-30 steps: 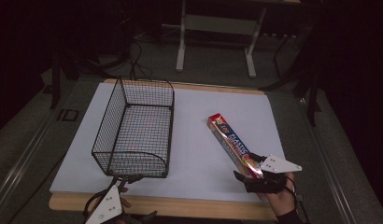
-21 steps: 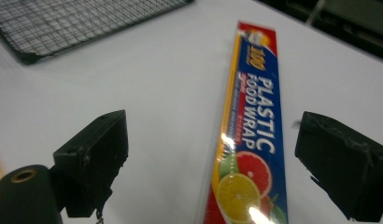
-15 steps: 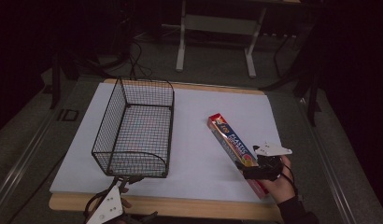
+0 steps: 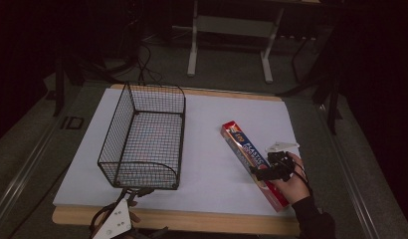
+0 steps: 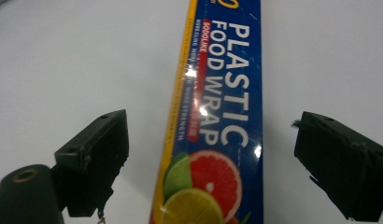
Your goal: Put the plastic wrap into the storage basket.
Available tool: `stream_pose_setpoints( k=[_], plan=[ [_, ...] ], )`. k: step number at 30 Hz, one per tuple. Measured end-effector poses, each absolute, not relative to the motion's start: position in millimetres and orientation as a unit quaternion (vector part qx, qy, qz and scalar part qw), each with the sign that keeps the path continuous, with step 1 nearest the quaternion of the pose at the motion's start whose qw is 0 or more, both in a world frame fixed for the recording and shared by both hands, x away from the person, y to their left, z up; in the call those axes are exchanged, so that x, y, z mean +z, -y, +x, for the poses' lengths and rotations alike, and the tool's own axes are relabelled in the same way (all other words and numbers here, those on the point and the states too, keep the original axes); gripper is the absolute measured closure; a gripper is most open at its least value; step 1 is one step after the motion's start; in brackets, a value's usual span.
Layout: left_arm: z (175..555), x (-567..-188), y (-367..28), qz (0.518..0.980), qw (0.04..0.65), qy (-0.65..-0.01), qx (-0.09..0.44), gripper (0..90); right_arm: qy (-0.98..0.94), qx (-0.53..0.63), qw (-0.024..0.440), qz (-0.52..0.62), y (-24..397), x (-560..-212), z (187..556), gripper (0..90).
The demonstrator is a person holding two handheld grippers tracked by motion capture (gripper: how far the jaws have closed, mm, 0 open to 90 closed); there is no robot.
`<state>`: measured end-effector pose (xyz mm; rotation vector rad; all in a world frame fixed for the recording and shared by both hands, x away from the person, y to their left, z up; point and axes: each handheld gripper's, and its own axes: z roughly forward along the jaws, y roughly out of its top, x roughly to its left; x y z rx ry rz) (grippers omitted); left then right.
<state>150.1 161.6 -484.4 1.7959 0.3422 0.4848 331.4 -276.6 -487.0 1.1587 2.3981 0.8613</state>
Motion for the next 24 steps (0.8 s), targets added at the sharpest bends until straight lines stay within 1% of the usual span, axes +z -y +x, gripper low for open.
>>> stream_pose_setpoints(
  k=[2,9,10,15,18,24],
  plan=[
    [150,-484,-162,0.77,0.585,-0.147,0.207,0.2,-0.845,0.295,0.158,0.416,277,-488,337,13.6],
    [150,-485,-161,0.771,0.584,-0.146,0.207,0.2,-0.849,0.274,0.139,0.43,274,-489,353,13.2],
    [150,-485,-161,0.771,0.583,-0.147,0.208,0.2,-0.854,0.261,0.132,0.431,273,-490,357,11.7],
    [150,-485,-161,0.771,0.584,-0.148,0.204,0.2,-0.856,0.229,0.127,0.446,269,-491,363,14.0],
    [150,-485,-161,0.772,0.584,-0.147,0.205,0.2,-0.857,0.213,0.112,0.456,267,-492,368,14.3],
    [150,-484,-161,0.771,0.585,-0.146,0.203,0.2,-0.867,0.18,0.097,0.454,261,-492,376,14.3]
  ],
)
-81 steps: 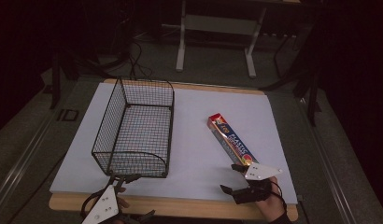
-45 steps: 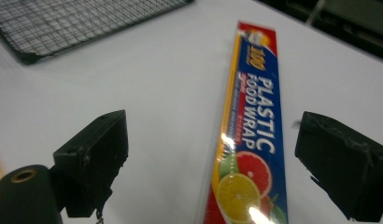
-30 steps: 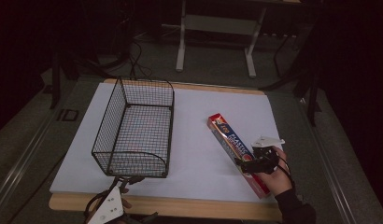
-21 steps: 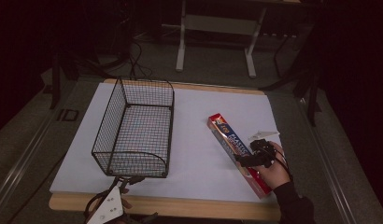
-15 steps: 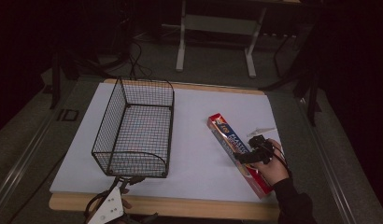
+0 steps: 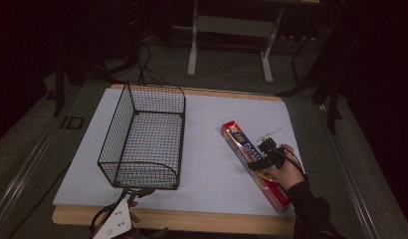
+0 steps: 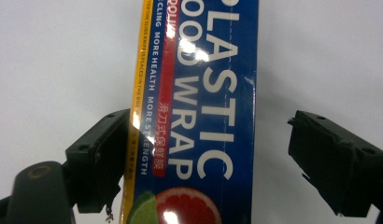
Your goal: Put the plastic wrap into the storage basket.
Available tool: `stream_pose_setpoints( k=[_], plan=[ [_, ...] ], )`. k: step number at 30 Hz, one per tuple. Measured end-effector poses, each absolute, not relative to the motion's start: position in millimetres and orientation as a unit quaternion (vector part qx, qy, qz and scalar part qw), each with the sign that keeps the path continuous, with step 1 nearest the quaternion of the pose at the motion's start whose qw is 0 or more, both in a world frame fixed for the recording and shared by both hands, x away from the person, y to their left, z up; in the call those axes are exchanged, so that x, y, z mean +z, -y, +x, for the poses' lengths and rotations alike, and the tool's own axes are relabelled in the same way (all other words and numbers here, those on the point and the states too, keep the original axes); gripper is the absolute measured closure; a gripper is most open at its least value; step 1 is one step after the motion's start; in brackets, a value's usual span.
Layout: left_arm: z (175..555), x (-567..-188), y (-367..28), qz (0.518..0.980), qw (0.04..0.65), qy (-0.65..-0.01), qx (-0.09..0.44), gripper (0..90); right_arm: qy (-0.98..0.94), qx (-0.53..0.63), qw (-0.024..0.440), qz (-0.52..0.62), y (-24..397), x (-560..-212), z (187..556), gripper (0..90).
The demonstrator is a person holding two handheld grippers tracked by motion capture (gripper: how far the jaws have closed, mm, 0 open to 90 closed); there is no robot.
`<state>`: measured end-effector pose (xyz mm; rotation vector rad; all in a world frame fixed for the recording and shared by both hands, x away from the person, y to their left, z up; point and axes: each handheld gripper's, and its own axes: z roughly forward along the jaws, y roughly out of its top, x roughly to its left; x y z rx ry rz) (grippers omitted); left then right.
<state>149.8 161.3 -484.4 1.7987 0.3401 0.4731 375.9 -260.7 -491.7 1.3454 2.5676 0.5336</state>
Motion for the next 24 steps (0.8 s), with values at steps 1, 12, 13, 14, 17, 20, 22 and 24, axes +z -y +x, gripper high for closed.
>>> stream_pose_setpoints(
  k=[1,12,13,14,17,20,22,24],
  plan=[
    [150,-484,-161,0.771,0.585,-0.146,0.203,0.2,-0.867,0.177,0.093,0.456,260,-492,377,14.3],
    [149,-485,-161,0.773,0.583,-0.144,0.203,0.2,-0.873,0.14,0.079,0.461,248,-493,393,14.3],
    [149,-485,-161,0.773,0.583,-0.144,0.203,0.2,-0.872,0.137,0.079,0.462,246,-493,394,14.4],
    [149,-485,-161,0.773,0.583,-0.144,0.203,0.2,-0.874,0.133,0.079,0.461,245,-493,396,15.0],
    [149,-485,-161,0.774,0.582,-0.143,0.203,0.2,-0.876,0.127,0.084,0.458,241,-492,399,16.1],
    [149,-485,-160,0.775,0.582,-0.142,0.203,0.2,-0.875,0.122,0.082,0.46,237,-493,402,17.5],
    [149,-485,-160,0.775,0.581,-0.141,0.203,0.2,-0.876,0.119,0.077,0.462,234,-494,404,19.9],
    [149,-485,-160,0.776,0.581,-0.141,0.204,0.2,-0.877,0.109,0.068,0.463,231,-495,406,20.5]
  ],
)
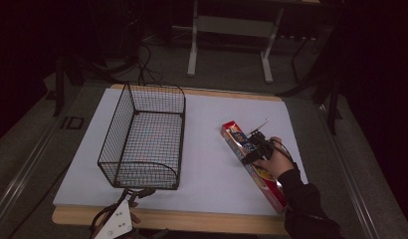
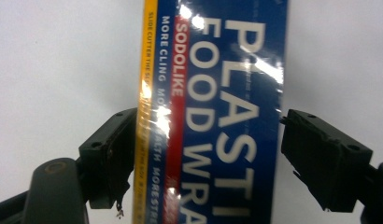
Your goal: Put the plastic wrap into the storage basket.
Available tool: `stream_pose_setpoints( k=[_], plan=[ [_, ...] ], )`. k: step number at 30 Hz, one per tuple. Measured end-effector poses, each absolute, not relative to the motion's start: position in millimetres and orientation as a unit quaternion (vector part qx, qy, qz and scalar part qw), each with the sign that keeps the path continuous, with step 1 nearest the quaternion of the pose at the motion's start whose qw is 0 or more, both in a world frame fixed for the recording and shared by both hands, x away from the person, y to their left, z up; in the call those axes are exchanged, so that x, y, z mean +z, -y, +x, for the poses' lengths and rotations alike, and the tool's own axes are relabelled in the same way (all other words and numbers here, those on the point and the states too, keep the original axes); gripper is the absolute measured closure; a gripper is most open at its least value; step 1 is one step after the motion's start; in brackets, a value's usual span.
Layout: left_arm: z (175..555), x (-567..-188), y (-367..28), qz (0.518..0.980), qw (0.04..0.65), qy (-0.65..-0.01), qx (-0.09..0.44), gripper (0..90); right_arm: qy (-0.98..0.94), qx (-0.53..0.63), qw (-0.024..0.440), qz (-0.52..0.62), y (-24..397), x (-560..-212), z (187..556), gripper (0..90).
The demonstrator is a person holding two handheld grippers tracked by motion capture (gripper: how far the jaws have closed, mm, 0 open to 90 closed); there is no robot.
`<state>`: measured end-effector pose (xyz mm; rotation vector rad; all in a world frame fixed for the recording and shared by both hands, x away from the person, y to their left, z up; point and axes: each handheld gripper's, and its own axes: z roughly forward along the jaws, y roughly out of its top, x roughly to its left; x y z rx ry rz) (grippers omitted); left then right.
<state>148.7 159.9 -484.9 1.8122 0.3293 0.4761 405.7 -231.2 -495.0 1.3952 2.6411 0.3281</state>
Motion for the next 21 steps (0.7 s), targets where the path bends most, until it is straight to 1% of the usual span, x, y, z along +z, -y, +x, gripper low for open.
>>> stream_pose_setpoints(
  k=[4,7,8,9,11,15,21],
  plan=[
    [149,-485,-160,0.776,0.58,-0.141,0.204,0.2,-0.872,0.094,0.06,0.477,228,-498,411,24.9],
    [148,-485,-160,0.776,0.581,-0.14,0.205,0.2,-0.871,0.085,0.057,0.481,227,-499,413,25.4],
    [148,-485,-160,0.776,0.58,-0.14,0.205,0.2,-0.87,0.084,0.044,0.484,226,-499,416,28.3],
    [148,-485,-160,0.776,0.58,-0.14,0.205,0.2,-0.87,0.08,0.044,0.484,226,-500,416,29.0],
    [148,-485,-160,0.776,0.58,-0.14,0.205,0.2,-0.871,0.08,0.033,0.483,225,-500,417,35.9],
    [148,-485,-160,0.776,0.58,-0.139,0.205,0.2,-0.877,0.06,0.039,0.476,220,-500,416,37.5],
    [147,-485,-159,0.777,0.579,-0.137,0.206,0.2,-0.876,0.043,0.032,0.479,218,-498,420,39.2]
  ],
)
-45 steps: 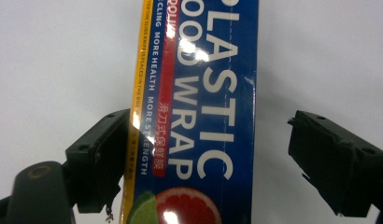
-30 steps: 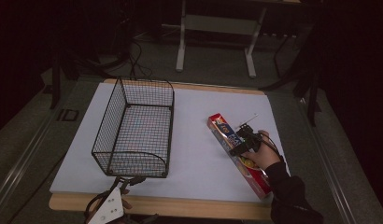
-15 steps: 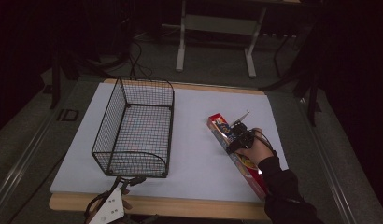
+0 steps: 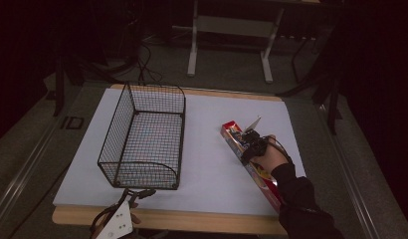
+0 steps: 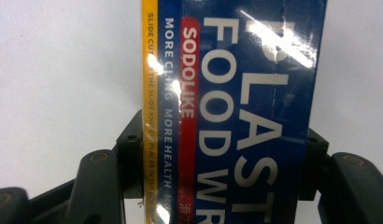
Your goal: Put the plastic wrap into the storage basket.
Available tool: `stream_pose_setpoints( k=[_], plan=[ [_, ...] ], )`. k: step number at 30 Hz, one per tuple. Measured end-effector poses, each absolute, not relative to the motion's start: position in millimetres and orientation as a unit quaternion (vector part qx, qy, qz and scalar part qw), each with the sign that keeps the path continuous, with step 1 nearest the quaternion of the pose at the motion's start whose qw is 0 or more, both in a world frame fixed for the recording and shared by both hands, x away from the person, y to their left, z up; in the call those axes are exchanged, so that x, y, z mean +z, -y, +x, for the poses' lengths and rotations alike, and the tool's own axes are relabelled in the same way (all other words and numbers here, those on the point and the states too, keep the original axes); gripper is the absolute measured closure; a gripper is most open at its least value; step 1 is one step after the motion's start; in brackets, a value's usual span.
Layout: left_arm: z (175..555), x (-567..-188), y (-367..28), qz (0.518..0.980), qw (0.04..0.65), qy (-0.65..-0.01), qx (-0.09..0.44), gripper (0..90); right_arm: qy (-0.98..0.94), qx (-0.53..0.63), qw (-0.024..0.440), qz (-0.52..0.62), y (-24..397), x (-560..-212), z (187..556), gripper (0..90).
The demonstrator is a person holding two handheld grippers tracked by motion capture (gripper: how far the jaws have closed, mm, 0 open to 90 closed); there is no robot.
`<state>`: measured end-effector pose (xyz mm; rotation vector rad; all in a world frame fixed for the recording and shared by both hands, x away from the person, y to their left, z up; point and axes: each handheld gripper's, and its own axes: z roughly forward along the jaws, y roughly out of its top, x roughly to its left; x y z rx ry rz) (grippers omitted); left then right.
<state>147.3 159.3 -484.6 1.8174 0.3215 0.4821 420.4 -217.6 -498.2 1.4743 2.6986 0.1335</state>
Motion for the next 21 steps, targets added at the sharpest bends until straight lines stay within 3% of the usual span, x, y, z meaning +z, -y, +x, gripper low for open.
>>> stream_pose_setpoints(
  k=[21],
  plan=[
    [148,-485,-160,0.777,0.577,-0.142,0.209,0.2,-0.86,0.068,0.08,0.499,221,-440,425,39.3]
  ],
)
